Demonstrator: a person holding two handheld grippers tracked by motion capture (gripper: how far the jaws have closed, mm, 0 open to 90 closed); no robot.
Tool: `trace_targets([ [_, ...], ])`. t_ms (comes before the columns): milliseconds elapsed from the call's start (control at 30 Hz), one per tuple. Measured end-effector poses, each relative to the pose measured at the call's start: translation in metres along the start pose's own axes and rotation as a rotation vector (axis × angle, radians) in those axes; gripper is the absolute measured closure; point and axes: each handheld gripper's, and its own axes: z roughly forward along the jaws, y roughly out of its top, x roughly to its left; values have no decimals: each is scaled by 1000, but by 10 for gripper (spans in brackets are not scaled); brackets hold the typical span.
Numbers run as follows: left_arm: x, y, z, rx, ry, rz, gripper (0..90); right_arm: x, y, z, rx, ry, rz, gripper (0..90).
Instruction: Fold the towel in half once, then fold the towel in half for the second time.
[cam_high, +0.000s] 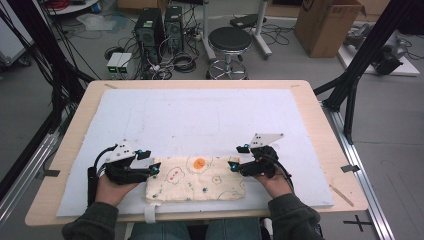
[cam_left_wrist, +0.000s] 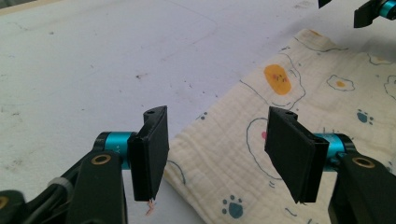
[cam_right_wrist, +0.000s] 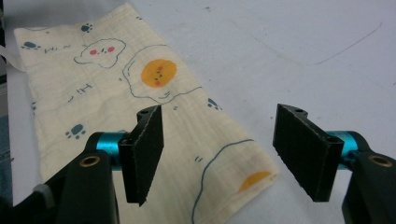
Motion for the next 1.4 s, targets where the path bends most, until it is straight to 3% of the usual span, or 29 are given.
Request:
trace_targets([
  [500,0,1,-1,4,-8,9,396,0,0,1,1,-11,6,334],
  [733,1,1,1,12,8,17,396,-1,0,1,6,-19,11,341],
  [933,9,4,6,10,44,0,401,-8,0,4,15,-38,11,450],
  [1133,18,7,13,36,57,-17,464,-26,0,8,21,-40,78,559],
  [1267,25,5,20,51,59,-35,500,-37,-3,15,56,-31,126,623],
  [1400,31,4,30,72,55,-60,524,-40,-6,20,93,-23,134,628],
])
